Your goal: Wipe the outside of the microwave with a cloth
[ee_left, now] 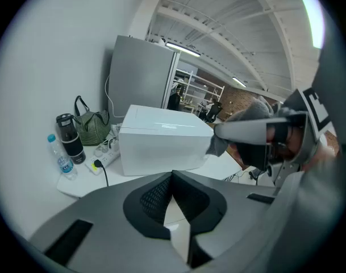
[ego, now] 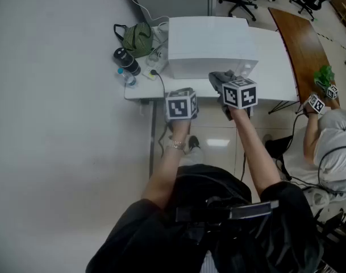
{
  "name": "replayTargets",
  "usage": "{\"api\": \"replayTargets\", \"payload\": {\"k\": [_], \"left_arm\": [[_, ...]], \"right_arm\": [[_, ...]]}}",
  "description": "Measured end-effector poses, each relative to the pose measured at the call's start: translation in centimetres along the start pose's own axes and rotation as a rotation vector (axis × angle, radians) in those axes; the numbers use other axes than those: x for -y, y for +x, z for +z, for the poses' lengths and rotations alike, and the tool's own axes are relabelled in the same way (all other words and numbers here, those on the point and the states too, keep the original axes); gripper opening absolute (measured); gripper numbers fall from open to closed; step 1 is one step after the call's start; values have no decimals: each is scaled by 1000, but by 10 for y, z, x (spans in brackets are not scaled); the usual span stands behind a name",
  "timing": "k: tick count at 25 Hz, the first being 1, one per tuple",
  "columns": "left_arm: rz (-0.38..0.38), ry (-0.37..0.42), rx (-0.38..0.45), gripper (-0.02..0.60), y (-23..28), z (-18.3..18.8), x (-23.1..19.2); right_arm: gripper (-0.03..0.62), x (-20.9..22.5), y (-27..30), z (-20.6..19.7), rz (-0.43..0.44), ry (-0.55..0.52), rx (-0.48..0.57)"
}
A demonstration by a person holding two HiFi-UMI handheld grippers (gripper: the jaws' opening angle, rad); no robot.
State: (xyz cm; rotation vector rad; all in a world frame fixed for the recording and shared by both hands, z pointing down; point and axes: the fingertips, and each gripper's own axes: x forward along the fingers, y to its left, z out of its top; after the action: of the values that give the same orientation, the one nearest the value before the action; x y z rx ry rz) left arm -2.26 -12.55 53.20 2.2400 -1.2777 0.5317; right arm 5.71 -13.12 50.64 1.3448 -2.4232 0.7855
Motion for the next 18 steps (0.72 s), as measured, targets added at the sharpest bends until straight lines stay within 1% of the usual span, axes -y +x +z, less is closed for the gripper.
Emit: {"api": "replayTargets", "payload": {"k": [3, 6, 8, 12, 15, 18], "left_arm": [[-27, 27, 8, 3, 30, 33, -16], [-31, 33, 15, 3, 53, 57, -34], [-25, 25, 15, 3, 61, 68, -44], [-7, 12, 12, 3, 73, 87, -60], [9, 7, 15, 3, 75, 95, -68], [31, -9, 4, 3, 82, 90, -78]], "right_arm": [[18, 24, 44, 44, -34, -48, -5], [18, 28, 93, 80, -12, -75, -20], [18, 32, 122, 100, -13, -88, -39], [18, 55, 177, 144, -73, -116, -69], [18, 75, 219, 163, -113, -134, -121], [18, 95, 254, 163, -144, -156, -190]]}}
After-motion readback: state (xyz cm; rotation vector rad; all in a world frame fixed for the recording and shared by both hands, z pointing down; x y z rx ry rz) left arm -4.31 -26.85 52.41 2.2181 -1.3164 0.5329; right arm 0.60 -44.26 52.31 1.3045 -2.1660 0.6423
